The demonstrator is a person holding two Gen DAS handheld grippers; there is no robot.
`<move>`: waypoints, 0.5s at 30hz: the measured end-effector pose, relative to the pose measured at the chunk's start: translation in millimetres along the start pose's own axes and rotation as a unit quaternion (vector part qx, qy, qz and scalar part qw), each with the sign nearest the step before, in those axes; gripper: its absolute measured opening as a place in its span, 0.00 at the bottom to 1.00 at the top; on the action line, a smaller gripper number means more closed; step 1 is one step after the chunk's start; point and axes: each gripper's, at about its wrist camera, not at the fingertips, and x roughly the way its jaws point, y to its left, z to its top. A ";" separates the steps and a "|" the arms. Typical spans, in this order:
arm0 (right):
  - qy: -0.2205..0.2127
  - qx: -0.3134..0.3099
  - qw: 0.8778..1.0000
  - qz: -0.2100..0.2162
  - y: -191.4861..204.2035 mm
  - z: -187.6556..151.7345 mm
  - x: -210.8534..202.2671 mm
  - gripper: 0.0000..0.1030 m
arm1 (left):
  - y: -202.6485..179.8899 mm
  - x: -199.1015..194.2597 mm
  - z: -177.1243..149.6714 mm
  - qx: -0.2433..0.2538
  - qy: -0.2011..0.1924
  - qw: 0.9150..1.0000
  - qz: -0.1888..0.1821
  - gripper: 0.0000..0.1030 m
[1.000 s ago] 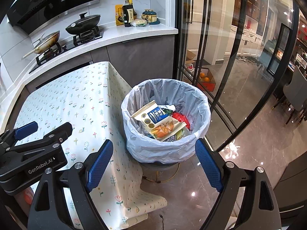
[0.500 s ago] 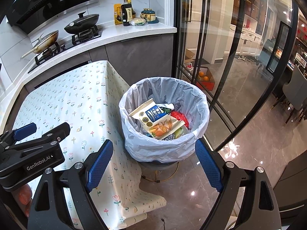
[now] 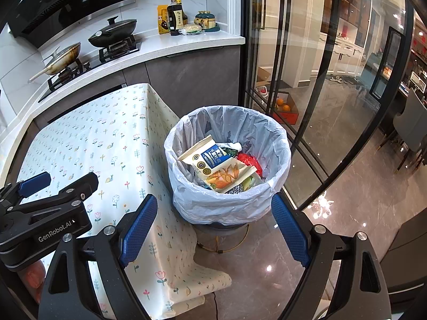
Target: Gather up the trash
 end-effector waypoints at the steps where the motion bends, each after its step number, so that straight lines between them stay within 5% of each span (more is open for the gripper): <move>1: -0.001 0.000 1.000 -0.001 -0.3 -0.1 -0.1 0.81 | 0.0 -0.1 -0.1 0.001 -0.001 1.000 0.000 0.86; 15: 0.003 0.006 1.000 0.001 -3.8 1.2 0.7 0.83 | -2.2 -0.3 -2.3 0.002 0.002 1.000 0.001 0.86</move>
